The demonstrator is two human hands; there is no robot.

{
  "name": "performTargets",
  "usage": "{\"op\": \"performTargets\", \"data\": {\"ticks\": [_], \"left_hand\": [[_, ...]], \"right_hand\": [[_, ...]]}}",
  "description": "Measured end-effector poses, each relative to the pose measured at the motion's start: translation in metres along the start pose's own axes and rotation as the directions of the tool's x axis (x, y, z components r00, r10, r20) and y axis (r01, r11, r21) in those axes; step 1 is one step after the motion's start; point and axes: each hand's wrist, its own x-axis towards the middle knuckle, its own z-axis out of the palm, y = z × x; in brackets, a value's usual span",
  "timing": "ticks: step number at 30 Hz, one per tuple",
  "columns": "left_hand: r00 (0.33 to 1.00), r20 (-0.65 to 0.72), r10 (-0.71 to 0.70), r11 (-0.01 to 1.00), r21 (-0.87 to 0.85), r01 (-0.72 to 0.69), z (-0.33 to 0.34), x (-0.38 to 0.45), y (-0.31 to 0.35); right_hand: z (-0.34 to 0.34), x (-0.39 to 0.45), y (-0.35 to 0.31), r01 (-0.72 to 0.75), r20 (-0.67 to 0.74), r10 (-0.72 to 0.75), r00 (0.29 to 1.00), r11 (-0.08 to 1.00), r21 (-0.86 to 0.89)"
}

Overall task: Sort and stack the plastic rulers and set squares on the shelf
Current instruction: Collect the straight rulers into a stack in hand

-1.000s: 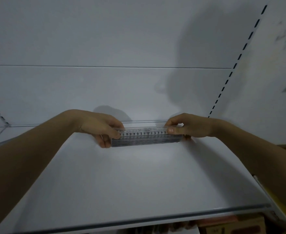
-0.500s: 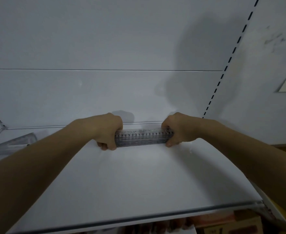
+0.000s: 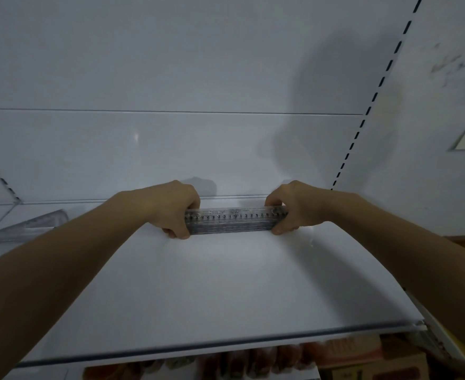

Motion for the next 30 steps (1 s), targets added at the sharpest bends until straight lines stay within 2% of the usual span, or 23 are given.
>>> {"op": "performTargets", "data": {"ticks": [7,13,20,24,30], "left_hand": [[1.0,-0.008,-0.003,0.999,0.05,0.003,-0.002,0.001,0.0],[1.0,-0.009,0.008,0.999,0.037,-0.008,-0.001,0.002,-0.003],[1.0,-0.006,0.014,0.995,0.096,-0.013,0.0,-0.002,-0.001],[1.0,0.017,0.005,0.998,0.07,-0.006,-0.003,-0.005,0.003],[1.0,-0.015,-0.015,0.995,0.102,0.016,0.001,-0.004,-0.003]], "right_hand": [[-0.006,0.004,-0.012,-0.006,0.035,0.01,0.999,0.992,-0.126],[-0.009,0.0,-0.013,-0.018,0.078,0.025,0.997,0.996,-0.093],[-0.007,-0.003,-0.015,-0.011,0.063,0.017,0.998,0.996,-0.083],[-0.01,-0.004,-0.016,-0.016,0.088,0.017,0.996,1.0,-0.015],[-0.002,-0.008,-0.008,-0.036,0.005,0.037,0.999,0.998,-0.059]]}}
